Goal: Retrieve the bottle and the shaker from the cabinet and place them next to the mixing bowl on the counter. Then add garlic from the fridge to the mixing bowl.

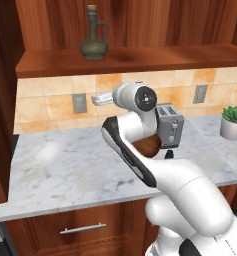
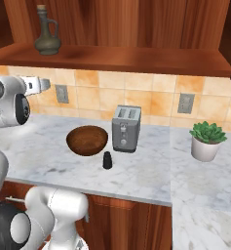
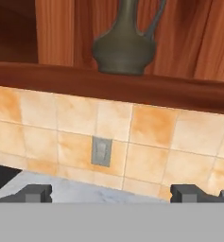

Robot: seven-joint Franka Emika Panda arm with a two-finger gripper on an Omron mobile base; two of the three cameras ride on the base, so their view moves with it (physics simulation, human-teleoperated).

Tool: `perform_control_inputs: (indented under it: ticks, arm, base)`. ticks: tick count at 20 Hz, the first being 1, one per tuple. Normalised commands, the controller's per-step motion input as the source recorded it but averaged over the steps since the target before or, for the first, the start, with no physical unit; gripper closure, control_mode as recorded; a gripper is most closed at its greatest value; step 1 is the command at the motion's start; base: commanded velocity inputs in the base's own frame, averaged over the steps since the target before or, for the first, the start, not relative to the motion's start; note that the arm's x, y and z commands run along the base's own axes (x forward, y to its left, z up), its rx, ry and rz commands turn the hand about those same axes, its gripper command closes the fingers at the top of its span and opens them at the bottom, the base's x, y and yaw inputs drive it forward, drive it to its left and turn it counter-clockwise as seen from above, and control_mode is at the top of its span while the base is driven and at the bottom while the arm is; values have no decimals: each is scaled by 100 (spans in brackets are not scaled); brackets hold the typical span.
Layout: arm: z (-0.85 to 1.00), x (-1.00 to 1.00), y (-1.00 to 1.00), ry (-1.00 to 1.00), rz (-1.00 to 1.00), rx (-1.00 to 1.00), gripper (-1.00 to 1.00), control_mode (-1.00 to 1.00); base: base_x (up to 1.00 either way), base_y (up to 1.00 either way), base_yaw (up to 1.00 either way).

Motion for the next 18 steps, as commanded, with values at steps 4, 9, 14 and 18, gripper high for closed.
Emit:
perform_control_inputs:
  ticks: [4, 9, 14, 18]
  arm:
    - [55, 15, 16, -1, -23, 6, -100, -100]
    - [70, 10, 1, -2, -12, 11, -100, -100]
    - [68, 11, 1, 0, -8, 13, -100, -100]
    - [37, 20, 0, 0, -4, 13, -100, -100]
  base:
    - [0, 0, 0]
    - [0, 0, 0]
    - [0, 0, 0]
    - [0, 0, 0]
